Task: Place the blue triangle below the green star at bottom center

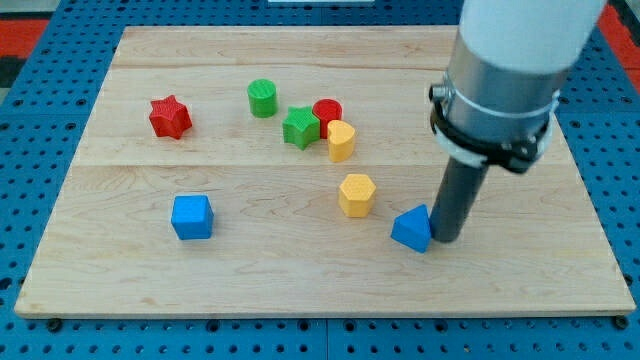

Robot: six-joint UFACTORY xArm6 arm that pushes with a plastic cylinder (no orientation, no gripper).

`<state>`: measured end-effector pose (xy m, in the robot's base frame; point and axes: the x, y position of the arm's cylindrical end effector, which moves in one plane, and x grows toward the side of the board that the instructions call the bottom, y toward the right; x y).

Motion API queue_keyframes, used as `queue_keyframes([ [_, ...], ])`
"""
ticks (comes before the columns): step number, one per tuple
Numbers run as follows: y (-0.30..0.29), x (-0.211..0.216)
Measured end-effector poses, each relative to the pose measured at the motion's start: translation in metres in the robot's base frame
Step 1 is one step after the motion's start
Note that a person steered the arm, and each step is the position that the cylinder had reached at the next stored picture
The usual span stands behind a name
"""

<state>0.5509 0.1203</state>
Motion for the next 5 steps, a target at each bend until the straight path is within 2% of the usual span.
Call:
queue_keyframes([
  [1, -0.049, 0.002],
  [2, -0.095, -0.014],
  [4, -0.094, -0.073],
  [5, -0.108, -0.086],
])
